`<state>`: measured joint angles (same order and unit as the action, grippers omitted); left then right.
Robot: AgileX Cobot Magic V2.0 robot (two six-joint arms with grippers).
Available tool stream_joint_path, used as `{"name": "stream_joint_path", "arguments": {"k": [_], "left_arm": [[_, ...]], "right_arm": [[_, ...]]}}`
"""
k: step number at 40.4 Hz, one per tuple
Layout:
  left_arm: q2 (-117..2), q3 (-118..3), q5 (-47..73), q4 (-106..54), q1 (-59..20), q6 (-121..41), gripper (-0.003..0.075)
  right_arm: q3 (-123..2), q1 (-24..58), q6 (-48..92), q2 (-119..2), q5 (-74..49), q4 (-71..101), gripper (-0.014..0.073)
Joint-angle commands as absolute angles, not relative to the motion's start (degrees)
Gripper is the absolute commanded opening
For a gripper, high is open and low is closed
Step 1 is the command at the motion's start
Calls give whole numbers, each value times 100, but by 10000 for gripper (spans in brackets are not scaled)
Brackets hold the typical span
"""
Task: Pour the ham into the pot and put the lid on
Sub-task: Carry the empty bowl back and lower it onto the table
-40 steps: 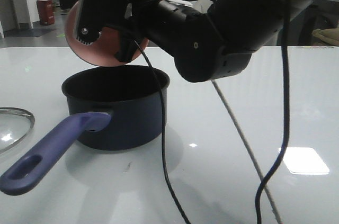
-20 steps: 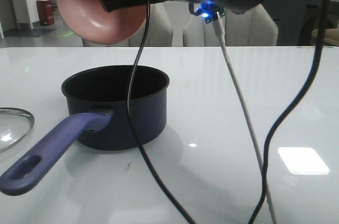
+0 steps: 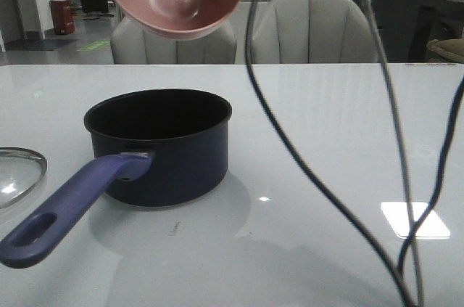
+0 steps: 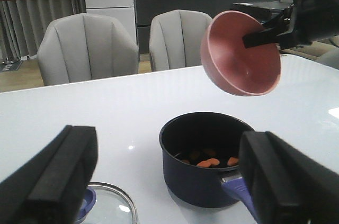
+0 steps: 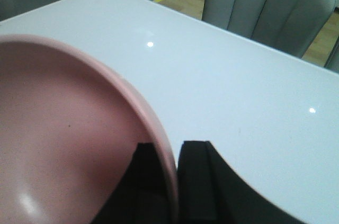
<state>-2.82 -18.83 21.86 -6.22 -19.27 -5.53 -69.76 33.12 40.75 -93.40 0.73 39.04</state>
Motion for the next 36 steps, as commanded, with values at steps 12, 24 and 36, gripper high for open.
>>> {"name": "stream_joint_path", "arguments": {"k": [12,24,36], "left_arm": [[-340,-2028,1750,-680,-1974,-544,585],[-340,-2028,1750,-680,-1974,-544,585],[-340,-2028,1750,-680,-1974,-544,585]], "right_arm": [[-7185,2114,4148,-8600,-1902,3949,133],[-7185,951,2892,-8627,-2817,2834,133],[-7178,299,2058,-8974,-3837,1836,133]]}}
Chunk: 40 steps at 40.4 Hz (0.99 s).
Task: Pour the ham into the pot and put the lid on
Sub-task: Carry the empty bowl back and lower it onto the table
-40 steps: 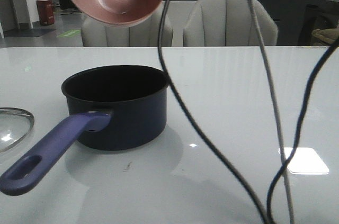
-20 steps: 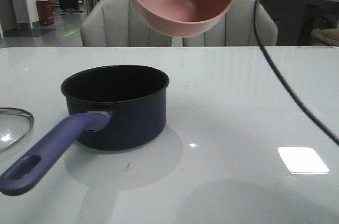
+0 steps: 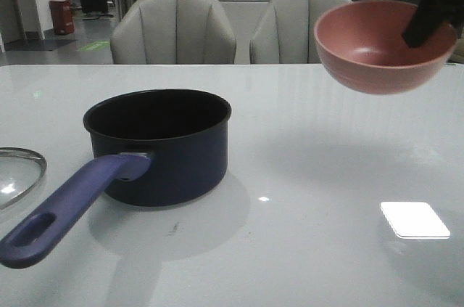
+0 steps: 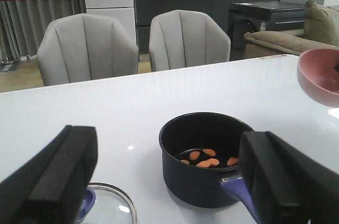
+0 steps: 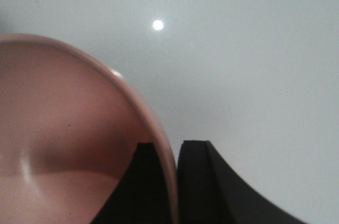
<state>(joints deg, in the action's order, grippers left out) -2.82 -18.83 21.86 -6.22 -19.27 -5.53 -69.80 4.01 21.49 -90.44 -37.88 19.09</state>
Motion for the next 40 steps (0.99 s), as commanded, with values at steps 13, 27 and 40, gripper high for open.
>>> {"name": "stream_joint_path", "arguments": {"k": [13,27,40], "left_arm": [[-340,-2028,1750,-680,-1974,-544,584],[-340,-2028,1750,-680,-1974,-544,585],[-340,-2028,1750,-680,-1974,-544,585]], "right_arm": [[-7178,275,2058,-9942,-3982,2155,133],[-7178,275,2064,-10432,-3941,2235,356],[-7299,275,2110,-10005,-4204,1902,395]]}}
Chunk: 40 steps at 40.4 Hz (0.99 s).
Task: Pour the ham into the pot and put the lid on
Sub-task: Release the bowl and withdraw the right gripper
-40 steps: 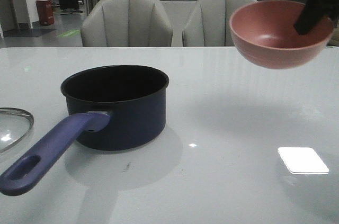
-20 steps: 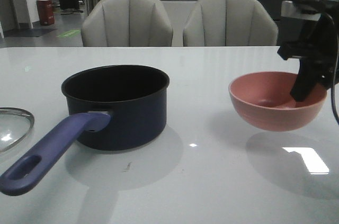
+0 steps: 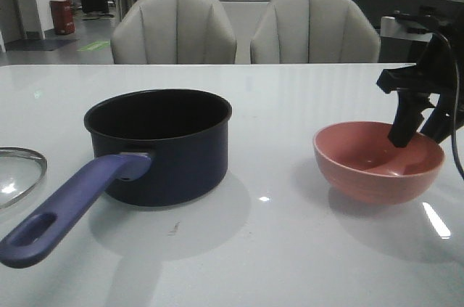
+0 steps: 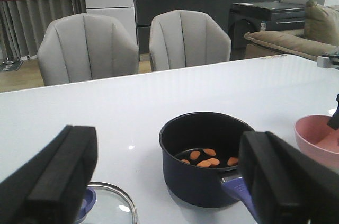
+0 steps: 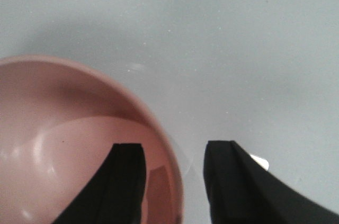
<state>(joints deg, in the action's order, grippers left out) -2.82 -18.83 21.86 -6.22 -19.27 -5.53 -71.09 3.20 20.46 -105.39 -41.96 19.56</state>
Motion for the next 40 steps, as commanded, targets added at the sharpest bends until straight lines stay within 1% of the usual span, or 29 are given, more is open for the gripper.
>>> {"name": "stream_joint_path", "arguments": {"k": [1,5,9,19,25,31,40], "left_arm": [[-340,-2028,1750,-680,-1974,-544,585],[-340,-2028,1750,-680,-1974,-544,585],[-340,-2028,1750,-680,-1974,-544,585],[-340,-2028,1750,-680,-1974,-544,585],[-340,-2028,1718,-680,-1974,-544,585],[-340,-2028,1661,-680,-1974,-544,585],[-340,-2028,1671,-680,-1974,-544,584]], "right_arm": [[-7299,275,2138,-9945,-4240,1896,395],[-7200,275,2296,-9585,-4328,1896,395],[-6848,275,2368,-9115,-4041,1946,395],[-5396,286,2368,-7468,-2454,2268,395],[-4490,298,2368,-6206,-1713,2534,395],[-3695,500,2368,-5034,-1064,2571,395],[-2580,794,2368,-3469,-986,2571,395]]}}
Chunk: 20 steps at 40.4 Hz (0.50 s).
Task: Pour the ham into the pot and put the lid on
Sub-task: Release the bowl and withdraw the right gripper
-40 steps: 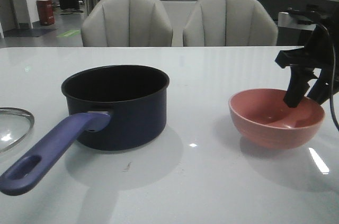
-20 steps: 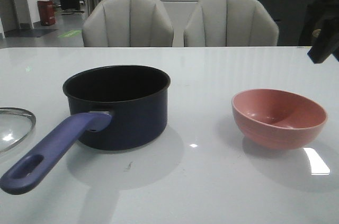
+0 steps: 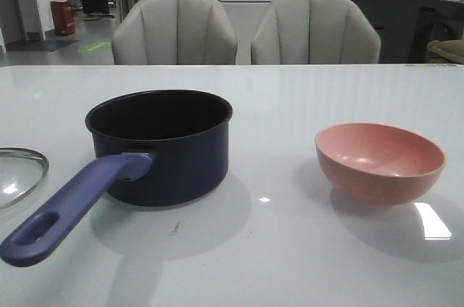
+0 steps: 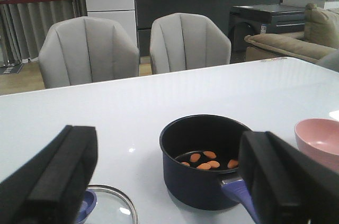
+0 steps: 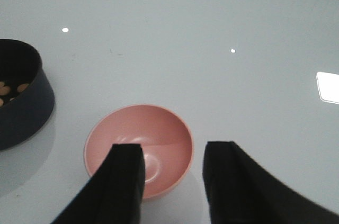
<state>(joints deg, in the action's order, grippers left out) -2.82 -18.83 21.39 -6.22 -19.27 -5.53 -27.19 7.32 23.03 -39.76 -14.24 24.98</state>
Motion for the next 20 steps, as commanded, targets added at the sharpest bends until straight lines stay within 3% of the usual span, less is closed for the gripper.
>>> {"name": "stream_joint_path", "arguments": {"k": [1,10,20], "left_arm": [[-340,-2028,1671,-680,-1974,-544,585],[-340,-2028,1448,-680,-1974,-544,585],[-340,-2028,1437,-680,-1974,-544,585]], "right_arm": [[-2487,807,2368,-3331,-986,2571,395],[-1699,828,2368,-2206,-567,2571,395],[-1463,828,2368,-2011,-602,2571,380]]}}
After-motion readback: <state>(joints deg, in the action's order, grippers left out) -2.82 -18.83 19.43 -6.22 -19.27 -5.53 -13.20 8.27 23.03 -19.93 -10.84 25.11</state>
